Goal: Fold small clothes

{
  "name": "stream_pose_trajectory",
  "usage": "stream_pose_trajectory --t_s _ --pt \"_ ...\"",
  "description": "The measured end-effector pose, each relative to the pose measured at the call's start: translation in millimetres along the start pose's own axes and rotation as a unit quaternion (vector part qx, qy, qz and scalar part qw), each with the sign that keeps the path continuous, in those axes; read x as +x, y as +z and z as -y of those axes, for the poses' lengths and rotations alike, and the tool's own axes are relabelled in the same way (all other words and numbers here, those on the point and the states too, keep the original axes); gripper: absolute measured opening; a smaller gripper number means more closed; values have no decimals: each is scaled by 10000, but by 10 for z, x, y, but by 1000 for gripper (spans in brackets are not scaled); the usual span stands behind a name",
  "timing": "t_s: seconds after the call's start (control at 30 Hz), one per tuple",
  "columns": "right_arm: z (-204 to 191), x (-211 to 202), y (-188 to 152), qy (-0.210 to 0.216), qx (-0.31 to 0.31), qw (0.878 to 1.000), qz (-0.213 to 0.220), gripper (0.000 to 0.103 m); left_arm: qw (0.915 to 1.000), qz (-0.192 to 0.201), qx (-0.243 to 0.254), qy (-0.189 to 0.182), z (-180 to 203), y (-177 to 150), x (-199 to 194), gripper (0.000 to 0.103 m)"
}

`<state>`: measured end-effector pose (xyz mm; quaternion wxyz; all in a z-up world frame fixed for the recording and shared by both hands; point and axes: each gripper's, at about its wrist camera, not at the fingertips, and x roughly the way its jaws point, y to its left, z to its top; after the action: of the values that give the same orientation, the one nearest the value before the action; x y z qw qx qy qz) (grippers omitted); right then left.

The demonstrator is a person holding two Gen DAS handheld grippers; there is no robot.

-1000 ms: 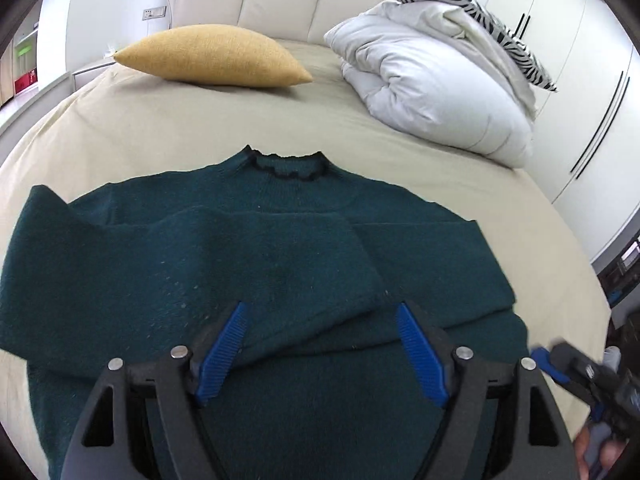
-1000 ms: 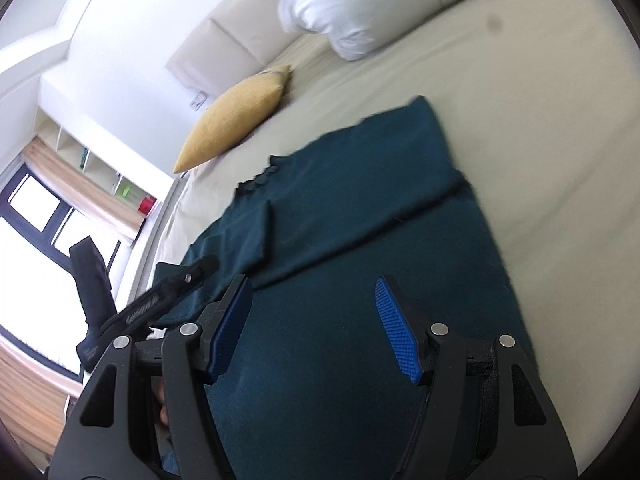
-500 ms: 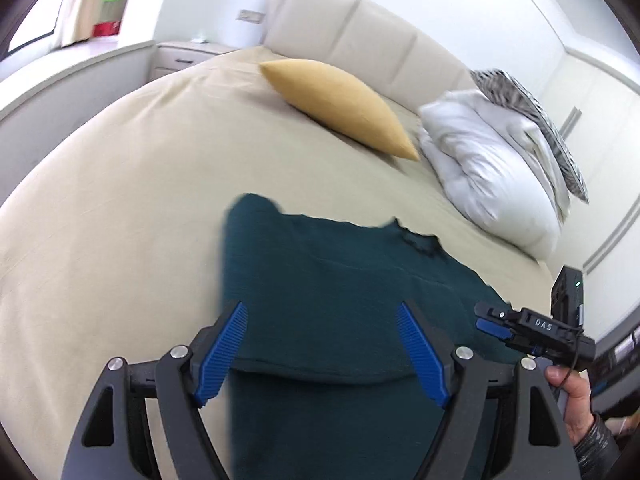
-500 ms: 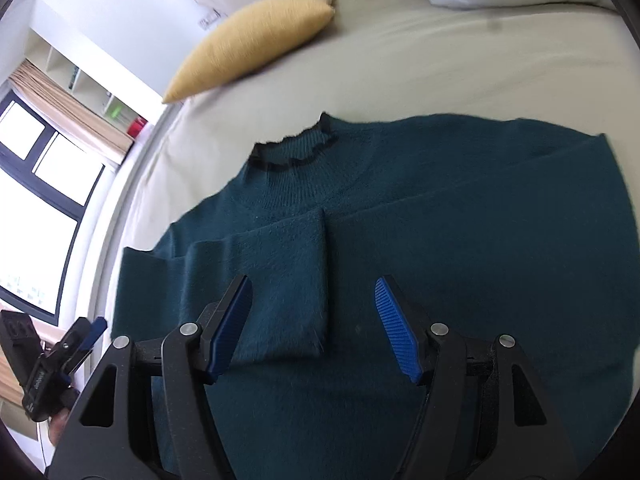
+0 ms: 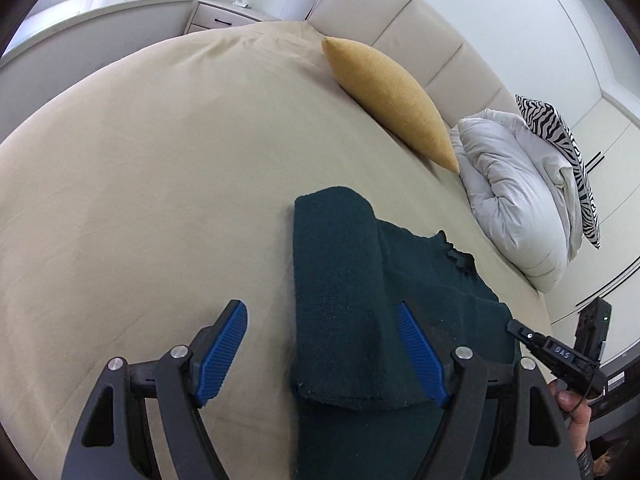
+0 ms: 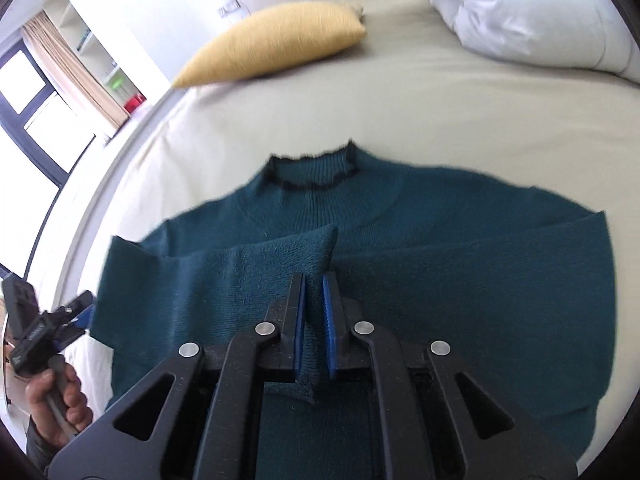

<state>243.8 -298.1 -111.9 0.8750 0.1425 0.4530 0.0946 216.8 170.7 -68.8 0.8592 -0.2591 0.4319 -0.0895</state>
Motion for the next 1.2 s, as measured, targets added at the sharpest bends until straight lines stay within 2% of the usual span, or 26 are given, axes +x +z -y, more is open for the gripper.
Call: stream_pose_trajectory --t_s 0.13,0.23,0.3,0.43,0.47,0.57,0.63,0.67,0.73,0.77,0.8,0.87,1.07,1.2 --pt "239 -266 24 -108 188 9990 379 5 10000 -31 45 14 62 28 82 79" --pt "492 -200 -53 -214 408 9988 142 5 9998 -72 62 173 74 51 161 79" --pt "554 -169 -110 119 524 9986 16 6 9999 -53 -51 109 35 40 161 79" --pt "449 -46 -125 254 477 9985 -4 15 9999 -110 -66 73 0 -17 175 79" --pt "377 12 -129 270 366 9989 -54 22 9999 -104 -59 58 -5 -26 172 79" --pt "159 236 -118 99 -37 9991 -408 22 9999 -88 -108 38 -23 -20 172 79" --pt "87 398 -129 -180 -91 9971 -730 22 9999 -84 -116 34 -25 -11 163 79" --pt "96 440 -132 -186 -13 9969 -763 22 9999 -84 -112 30 -26 -13 157 79" --pt "111 443 -119 -109 124 9971 -739 22 9999 -103 -84 25 -37 -12 158 79" --pt "101 442 -120 -71 109 9971 -752 19 9999 -115 -91 23 -50 -9 163 79" --pt "83 429 -125 -53 35 9972 -747 11 9999 -117 -111 10 -59 -14 157 79" --pt "46 361 -125 -55 -136 9977 -662 9 9998 -114 -135 -5 -67 -15 153 79" --pt "55 -121 -49 45 -166 9998 -67 8 9998 -145 -36 95 -40 14 151 79" --pt "358 -329 -3 -11 109 9999 31 8 9994 -246 98 212 13 36 199 79"
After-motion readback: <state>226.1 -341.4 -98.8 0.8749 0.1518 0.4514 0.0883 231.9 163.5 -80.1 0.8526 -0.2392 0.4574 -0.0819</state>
